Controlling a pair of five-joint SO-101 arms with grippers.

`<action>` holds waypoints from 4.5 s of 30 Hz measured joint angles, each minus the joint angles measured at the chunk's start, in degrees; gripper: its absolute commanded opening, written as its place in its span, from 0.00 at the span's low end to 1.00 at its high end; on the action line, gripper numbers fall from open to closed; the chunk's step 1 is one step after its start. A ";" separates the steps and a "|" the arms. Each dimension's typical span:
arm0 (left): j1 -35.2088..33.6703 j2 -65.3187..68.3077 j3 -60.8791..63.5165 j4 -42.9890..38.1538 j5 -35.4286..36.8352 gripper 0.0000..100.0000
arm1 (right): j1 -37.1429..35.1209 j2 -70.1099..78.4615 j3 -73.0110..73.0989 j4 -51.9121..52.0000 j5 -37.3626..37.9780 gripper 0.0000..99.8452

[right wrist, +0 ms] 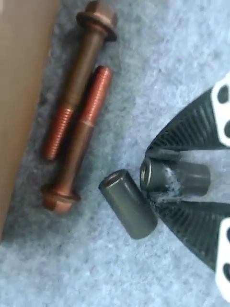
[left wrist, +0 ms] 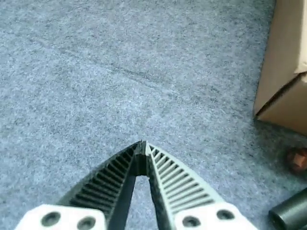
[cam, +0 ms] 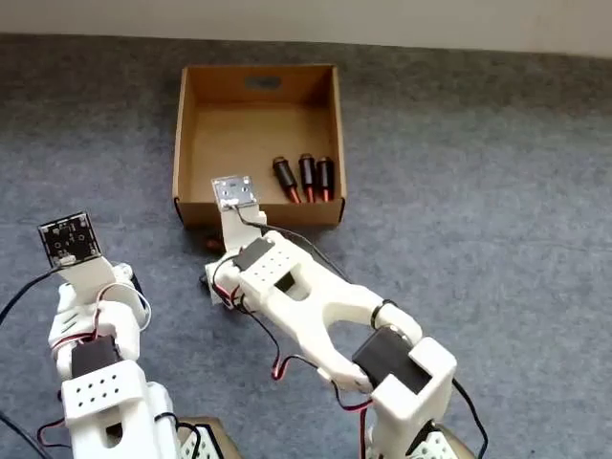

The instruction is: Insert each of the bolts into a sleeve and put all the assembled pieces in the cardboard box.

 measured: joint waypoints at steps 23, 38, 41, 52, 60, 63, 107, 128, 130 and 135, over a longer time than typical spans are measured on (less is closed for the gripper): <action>1.14 0.00 0.00 -0.18 0.35 0.01 | 27.34 -26.99 29.10 8.79 37.71 0.13; 1.05 0.00 0.00 -0.26 0.35 0.01 | 27.78 -22.42 28.75 12.22 37.89 0.13; 1.05 0.00 0.00 -0.26 0.35 0.01 | 27.78 -21.54 28.66 12.40 37.89 0.09; 1.05 0.00 0.00 -0.26 0.35 0.01 | 29.10 -23.30 29.19 11.16 40.44 0.01; 5.71 0.09 -0.26 1.58 -0.09 0.01 | 32.88 -47.74 32.62 10.99 37.80 0.01; 10.99 0.53 -4.75 7.82 -4.22 0.01 | 32.62 -58.20 35.16 10.99 34.11 0.01; 28.66 63.65 -50.64 17.67 -5.45 0.13 | 32.62 -87.12 58.90 4.66 25.49 0.01; 28.31 71.47 -50.37 10.46 -5.19 0.13 | 32.62 -87.12 58.90 4.66 25.49 0.01; 28.31 71.47 -50.55 12.04 -5.10 0.13 | 32.62 -87.12 58.90 4.66 25.49 0.01; 27.25 71.47 -50.90 13.01 -5.10 0.13 | 32.62 -87.12 58.90 4.66 25.49 0.01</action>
